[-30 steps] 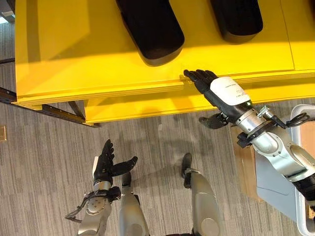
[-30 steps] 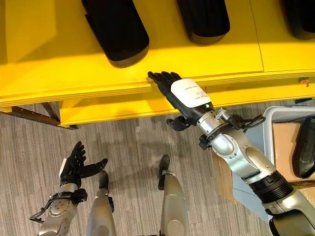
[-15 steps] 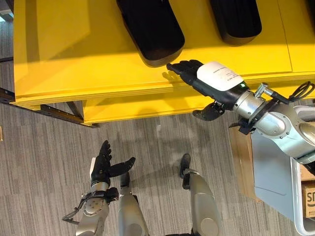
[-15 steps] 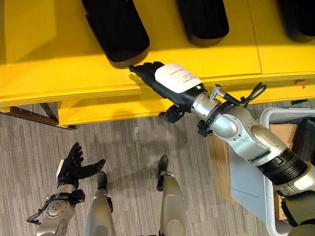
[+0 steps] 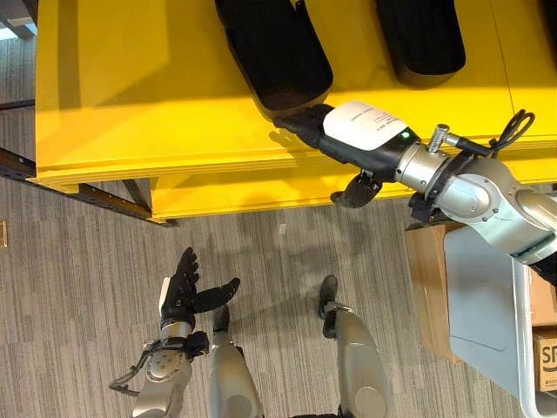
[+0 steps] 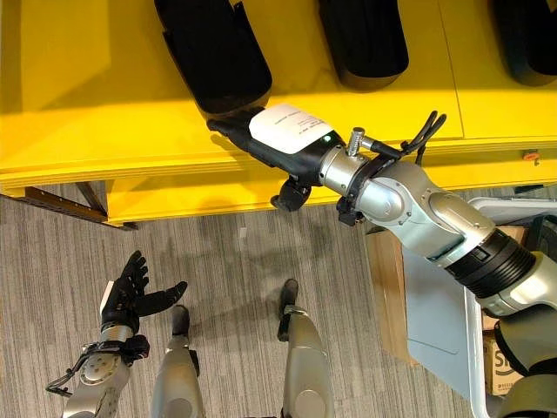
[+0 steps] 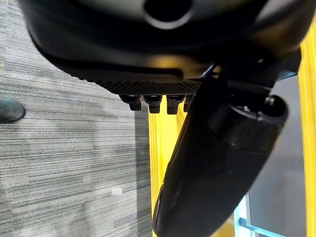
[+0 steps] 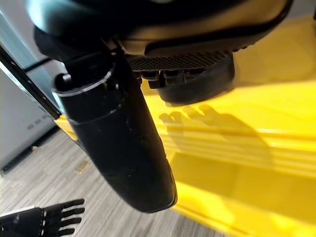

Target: Move parts from the plastic box to the shelf.

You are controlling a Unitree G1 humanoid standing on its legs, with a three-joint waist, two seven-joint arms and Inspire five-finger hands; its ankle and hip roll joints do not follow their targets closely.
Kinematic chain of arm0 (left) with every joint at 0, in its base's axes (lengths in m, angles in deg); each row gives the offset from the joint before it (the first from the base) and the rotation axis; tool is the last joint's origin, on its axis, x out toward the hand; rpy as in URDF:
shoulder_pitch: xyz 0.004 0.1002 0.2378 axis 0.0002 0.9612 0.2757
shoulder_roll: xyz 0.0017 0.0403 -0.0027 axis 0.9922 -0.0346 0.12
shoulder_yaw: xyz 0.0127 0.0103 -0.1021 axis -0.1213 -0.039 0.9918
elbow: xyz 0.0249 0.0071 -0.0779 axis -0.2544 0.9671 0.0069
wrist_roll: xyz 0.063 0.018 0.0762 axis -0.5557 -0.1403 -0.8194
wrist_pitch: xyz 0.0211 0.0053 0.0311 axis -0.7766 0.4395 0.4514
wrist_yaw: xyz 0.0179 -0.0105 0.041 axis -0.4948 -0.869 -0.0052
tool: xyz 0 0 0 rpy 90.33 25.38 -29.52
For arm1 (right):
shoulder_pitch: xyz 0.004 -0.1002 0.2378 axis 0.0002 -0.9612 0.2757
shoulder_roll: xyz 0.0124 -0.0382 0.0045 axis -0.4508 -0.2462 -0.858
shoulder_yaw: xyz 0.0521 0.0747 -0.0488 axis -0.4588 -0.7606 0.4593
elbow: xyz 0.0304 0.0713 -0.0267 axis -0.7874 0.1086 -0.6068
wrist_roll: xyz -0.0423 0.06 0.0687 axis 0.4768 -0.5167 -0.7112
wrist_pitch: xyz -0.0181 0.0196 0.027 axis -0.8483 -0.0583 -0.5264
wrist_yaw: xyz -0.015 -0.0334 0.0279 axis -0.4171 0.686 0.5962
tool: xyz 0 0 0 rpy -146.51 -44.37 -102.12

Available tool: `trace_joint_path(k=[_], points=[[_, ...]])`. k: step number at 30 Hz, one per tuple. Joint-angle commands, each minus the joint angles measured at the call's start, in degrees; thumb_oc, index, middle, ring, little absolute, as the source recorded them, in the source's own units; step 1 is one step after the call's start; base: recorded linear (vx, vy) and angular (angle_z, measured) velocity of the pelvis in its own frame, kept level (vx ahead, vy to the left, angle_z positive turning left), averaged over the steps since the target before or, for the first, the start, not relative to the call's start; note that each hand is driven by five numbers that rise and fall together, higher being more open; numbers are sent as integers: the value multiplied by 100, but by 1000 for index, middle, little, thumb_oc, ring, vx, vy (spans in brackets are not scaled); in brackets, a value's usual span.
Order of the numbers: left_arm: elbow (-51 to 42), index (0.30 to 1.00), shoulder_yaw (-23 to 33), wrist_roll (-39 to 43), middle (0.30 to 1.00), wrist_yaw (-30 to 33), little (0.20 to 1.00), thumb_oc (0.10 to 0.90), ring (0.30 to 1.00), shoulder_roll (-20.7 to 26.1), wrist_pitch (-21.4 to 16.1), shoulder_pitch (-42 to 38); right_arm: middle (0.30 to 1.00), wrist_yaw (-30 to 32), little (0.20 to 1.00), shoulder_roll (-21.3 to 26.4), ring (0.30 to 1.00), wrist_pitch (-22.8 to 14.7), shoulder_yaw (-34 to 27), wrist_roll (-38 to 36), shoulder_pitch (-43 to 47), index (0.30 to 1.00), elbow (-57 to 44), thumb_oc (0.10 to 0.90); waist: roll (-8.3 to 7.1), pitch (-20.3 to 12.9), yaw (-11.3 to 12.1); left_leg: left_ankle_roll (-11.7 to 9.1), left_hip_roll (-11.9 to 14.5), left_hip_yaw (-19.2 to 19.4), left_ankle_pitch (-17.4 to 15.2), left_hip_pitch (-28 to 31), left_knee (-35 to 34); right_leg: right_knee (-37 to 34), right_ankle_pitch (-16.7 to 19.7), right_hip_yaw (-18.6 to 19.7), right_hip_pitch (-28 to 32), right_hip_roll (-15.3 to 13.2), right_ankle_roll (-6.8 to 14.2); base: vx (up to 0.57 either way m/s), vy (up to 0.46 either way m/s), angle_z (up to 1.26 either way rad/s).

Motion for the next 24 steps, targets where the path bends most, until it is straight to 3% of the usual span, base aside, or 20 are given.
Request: trace_joint_path(k=[1,24], points=[[-510,1000,-63,-2,1000,-76,1000,900,1000,353,-341,362,1000,141,1000,-244,1000,-161,-13,-404,701,1000,33,900,-57,-646,74,154,208,445,-253,1114,-230,-302,739,811,-561,-355,800,0,0,0],[-447,1000,-182,119,1000,-116,1000,900,1000,355,-363,278,1000,235,1000,-531,1000,-89,82,-121,940,1000,933,900,1,-542,139,165,190,375,-251,1053,-223,-288,743,797,-600,-385,797,0,0,0]])
